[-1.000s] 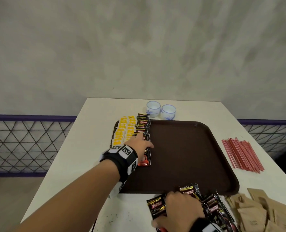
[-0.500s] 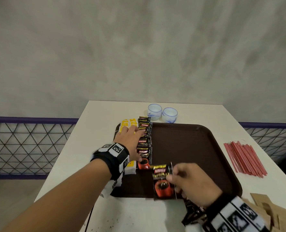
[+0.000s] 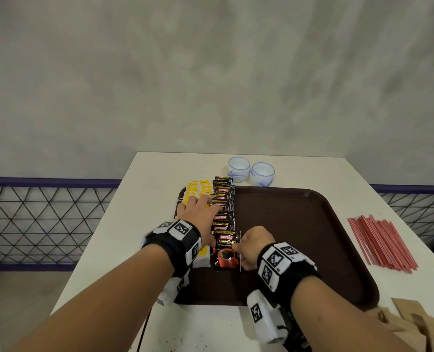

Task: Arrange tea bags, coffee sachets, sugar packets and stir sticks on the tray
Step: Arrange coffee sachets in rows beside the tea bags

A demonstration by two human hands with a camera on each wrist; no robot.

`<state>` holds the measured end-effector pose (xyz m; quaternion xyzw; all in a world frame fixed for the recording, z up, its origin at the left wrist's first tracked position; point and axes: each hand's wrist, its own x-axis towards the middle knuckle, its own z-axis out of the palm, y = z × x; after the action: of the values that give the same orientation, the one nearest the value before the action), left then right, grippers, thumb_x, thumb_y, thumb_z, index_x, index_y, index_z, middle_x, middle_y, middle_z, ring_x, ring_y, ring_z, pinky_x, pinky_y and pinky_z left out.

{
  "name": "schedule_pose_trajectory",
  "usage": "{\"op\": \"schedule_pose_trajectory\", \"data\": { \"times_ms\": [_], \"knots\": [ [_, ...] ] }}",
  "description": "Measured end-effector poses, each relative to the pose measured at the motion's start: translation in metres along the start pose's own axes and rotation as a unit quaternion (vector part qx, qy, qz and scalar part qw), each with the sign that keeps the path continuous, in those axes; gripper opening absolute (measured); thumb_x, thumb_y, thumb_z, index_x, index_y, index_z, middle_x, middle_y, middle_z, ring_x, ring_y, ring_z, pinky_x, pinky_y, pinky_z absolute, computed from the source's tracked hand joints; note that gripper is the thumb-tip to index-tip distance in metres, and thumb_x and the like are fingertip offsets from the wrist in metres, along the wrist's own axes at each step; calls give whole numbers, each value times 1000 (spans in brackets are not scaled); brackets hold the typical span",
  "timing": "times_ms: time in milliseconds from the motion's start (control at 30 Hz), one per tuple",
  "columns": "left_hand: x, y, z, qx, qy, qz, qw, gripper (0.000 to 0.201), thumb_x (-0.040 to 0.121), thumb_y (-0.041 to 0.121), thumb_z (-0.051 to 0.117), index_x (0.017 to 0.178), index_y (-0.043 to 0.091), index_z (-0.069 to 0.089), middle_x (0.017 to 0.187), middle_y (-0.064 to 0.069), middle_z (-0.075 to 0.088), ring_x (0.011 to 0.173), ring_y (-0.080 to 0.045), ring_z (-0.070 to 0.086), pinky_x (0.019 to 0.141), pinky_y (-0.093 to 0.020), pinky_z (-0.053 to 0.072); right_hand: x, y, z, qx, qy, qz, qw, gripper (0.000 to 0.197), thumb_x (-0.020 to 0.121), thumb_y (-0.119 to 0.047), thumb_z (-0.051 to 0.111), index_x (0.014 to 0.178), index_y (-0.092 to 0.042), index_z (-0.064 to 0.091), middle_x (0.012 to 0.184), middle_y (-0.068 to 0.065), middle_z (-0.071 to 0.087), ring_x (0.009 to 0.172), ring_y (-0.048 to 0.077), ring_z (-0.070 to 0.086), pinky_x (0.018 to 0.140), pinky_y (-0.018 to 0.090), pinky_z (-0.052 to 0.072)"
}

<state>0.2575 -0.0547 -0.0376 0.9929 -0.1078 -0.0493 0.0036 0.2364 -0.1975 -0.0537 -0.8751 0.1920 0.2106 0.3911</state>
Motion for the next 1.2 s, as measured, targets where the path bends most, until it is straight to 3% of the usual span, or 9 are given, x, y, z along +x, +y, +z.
{"op": "schedule_pose_trajectory", "data": {
  "times_ms": [100,233,433,600,700,767,867,1033,1200],
  "knots": [
    [1,-2,0,2,-10,2,1000,87,68,43,78,140,38,31,144,4,26,132,-25,25,106,-47,29,2,-6,4,-8,-3,-7,1000,20,81,-19,73,81,-8,56,103,19,70,92,30,69,85,44,57],
    [2,-3,-3,-6,-13,-4,1000,86,70,39,77,141,41,28,144,5,27,132,-24,25,105,-46,28,2,-9,4,-31,-2,-9,999,27,82,-20,73,102,-4,63,105,17,69,98,30,68,85,41,57],
    [-18,-9,-27,-53,25,-14,998,77,78,11,64,139,44,28,143,7,31,130,-23,28,101,-43,28,-9,-12,-1,-77,0,-47,996,31,82,-27,73,102,-5,66,102,15,72,92,29,70,85,40,57],
    [-88,-10,-57,-169,38,19,985,60,84,40,61,137,38,35,139,9,39,129,-20,32,105,-43,28,-51,-12,-41,-156,25,-133,978,28,84,-36,69,94,-10,66,95,9,71,89,27,69,83,35,55],
    [-155,-7,-47,-224,-20,96,970,66,70,66,51,130,40,44,126,19,47,119,-9,41,105,-37,35,-99,5,-74,-197,48,-222,954,22,81,-38,70,90,-23,59,87,-4,63,88,19,62,81,30,50],
    [-194,-3,-30,-224,-86,114,964,68,71,68,57,132,41,41,123,26,41,118,0,39,106,-26,34,-138,30,-87,-259,0,-256,932,29,78,-44,71,98,-27,57,87,-8,63,85,13,61,80,31,50],
    [-235,10,1,-161,-192,121,961,77,74,65,61,139,42,28,135,22,33,125,-2,33,107,-25,32,-190,77,-85,-378,-114,-235,888,54,73,-60,67,118,-35,50,113,-13,58,101,7,55,90,28,48],
    [-258,35,32,-100,-215,132,962,63,81,47,61,133,28,31,126,7,32,113,-14,37,87,-29,42,-212,122,-43,-442,-161,-238,850,89,74,-48,72,144,-29,21,141,-10,32,128,17,31,108,39,33],
    [-251,39,26,-147,-282,79,945,40,81,21,57,117,19,40,104,2,47,96,-19,51,79,-29,42,-195,131,-19,-430,-123,-236,863,96,71,-37,78,145,-20,19,143,-4,26,129,23,26,110,42,33]
  ]
}}
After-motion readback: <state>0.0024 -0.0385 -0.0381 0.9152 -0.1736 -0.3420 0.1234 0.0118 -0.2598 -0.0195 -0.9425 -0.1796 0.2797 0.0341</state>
